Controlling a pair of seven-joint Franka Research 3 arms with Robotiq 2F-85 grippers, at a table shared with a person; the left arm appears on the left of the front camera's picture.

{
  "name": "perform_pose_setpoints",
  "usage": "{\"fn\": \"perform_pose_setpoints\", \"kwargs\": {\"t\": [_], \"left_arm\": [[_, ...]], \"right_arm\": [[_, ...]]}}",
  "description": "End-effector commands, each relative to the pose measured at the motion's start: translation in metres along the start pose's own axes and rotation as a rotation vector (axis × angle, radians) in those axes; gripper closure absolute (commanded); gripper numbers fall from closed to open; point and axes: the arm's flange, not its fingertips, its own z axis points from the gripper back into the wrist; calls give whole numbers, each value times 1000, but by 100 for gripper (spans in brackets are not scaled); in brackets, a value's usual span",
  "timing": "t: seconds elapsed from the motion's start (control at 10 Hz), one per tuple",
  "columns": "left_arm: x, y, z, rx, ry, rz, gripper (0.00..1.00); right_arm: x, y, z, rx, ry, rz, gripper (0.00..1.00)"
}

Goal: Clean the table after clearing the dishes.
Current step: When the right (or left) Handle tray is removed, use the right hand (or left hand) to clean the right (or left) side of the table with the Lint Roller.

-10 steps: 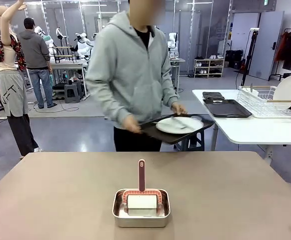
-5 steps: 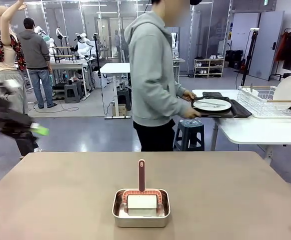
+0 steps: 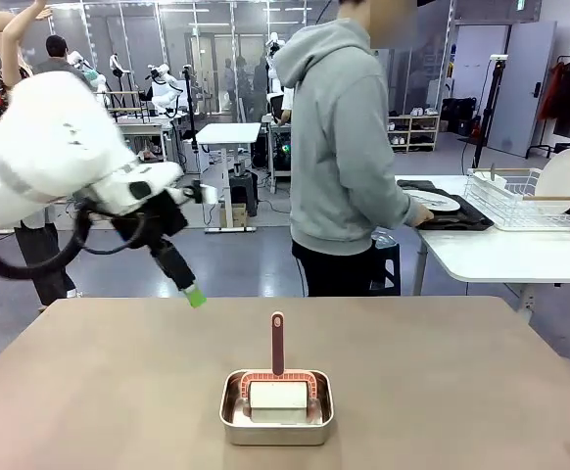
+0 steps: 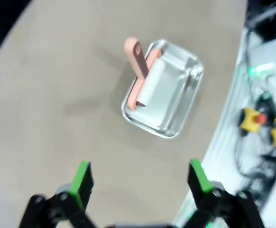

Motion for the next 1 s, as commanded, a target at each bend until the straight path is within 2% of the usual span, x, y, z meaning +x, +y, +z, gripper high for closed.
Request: {"fn": "perform_pose_setpoints", "kwargs": {"t": [0.0, 0.2, 0.4, 0.6, 0.7, 0.9], "left_arm": [[37, 15, -2, 14, 157, -122, 0], [66, 0, -27, -61, 261, -243, 0], [81, -10, -42, -96, 319, -324, 0], [85, -15, -48, -124, 314, -347, 0], [81, -18, -55, -104, 297, -298, 0], [81, -18, -55, -104, 297, -298, 0]], "right_arm": [[-1, 5, 0, 3, 2, 8, 0], [-1, 5, 0, 3, 2, 8, 0], [-1, 5, 0, 3, 2, 8, 0], [-1, 5, 0, 3, 2, 8, 0], [-1, 5, 0, 3, 2, 8, 0], [-1, 5, 0, 3, 2, 8, 0]]}}
